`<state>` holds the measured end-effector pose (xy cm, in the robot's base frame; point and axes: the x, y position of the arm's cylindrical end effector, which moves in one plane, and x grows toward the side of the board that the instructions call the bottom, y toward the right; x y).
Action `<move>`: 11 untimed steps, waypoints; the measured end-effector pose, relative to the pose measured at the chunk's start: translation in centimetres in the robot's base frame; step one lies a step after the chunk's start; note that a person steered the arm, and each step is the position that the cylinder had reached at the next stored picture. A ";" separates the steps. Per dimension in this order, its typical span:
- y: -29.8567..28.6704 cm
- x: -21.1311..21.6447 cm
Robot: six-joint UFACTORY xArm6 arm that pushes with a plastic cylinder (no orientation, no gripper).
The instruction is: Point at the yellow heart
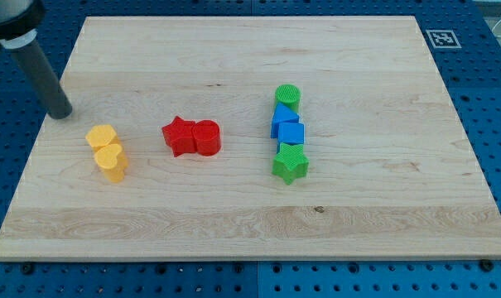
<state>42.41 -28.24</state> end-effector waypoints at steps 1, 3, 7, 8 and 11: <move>-1.0 2.0; -0.8 6.3; 5.3 8.8; 5.8 9.6; 8.4 9.9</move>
